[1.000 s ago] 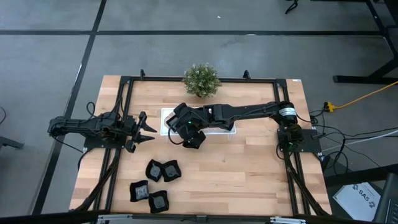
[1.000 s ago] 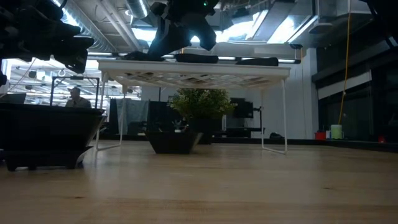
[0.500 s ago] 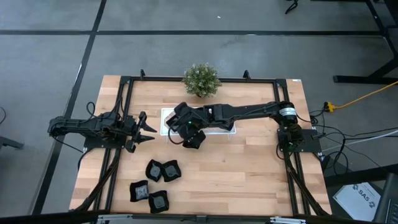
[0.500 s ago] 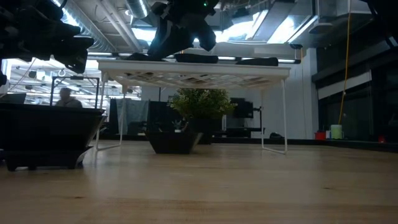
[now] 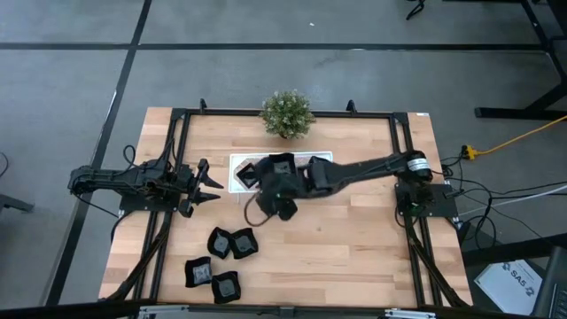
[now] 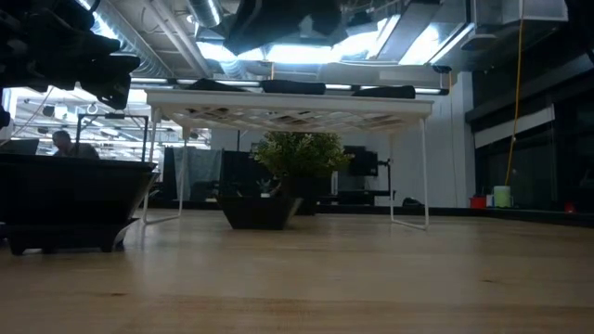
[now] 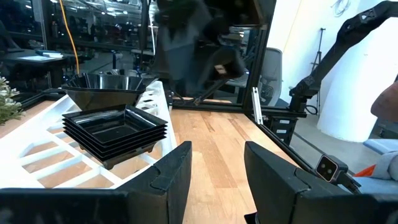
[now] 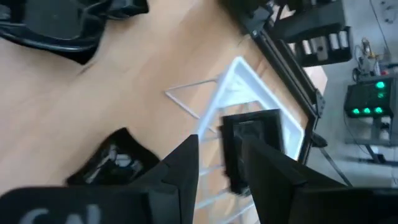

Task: Pick & Place Mini shaped plates
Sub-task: Stack the black distorted square plate on top of the black distorted square plate on the shelf

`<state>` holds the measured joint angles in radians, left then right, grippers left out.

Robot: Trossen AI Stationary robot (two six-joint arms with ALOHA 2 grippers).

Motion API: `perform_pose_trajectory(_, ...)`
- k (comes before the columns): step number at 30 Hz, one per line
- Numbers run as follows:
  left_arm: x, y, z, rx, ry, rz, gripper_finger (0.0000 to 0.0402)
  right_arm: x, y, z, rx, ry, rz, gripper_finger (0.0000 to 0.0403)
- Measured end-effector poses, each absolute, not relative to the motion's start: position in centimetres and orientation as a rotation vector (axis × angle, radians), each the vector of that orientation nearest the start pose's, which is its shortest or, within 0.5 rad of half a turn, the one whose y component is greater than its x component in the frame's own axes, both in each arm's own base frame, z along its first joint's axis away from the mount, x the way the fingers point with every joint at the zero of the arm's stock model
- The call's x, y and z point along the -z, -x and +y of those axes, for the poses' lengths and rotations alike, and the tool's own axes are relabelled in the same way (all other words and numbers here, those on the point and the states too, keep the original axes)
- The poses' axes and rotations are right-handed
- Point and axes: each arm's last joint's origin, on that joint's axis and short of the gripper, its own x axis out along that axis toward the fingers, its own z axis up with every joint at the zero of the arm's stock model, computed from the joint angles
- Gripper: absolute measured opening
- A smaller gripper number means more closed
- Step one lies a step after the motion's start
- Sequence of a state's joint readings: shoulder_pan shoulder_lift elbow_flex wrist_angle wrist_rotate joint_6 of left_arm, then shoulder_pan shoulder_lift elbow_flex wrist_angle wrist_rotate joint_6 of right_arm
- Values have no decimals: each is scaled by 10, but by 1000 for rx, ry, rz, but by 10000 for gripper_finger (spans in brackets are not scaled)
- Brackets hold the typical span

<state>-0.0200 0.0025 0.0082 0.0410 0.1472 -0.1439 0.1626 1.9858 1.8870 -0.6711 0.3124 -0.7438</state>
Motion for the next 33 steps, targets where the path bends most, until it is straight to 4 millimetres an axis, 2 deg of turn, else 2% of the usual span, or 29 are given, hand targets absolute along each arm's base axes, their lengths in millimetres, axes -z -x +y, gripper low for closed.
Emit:
perform_pose_trajectory(9, -170, -97, -6, 170, 140, -35, 143, -310, -418, 127, -54, 835, 828, 99)
perform_pose_trajectory(15, -170, -97, -6, 170, 140, -35, 143, -304, -405, 156, -14, 733, 849, 78)
perform_pose_trajectory(20, -170, -97, -6, 170, 140, -34, 143, -291, -398, 169, 53, 676, 911, 60)
perform_pose_trajectory(26, -170, -97, -6, 170, 140, -36, 143, -272, -398, 184, 120, 636, 941, 45)
perform_pose_trajectory(33, -170, -97, -6, 170, 140, -35, 143, -246, -399, 185, 215, 518, 1026, 41)
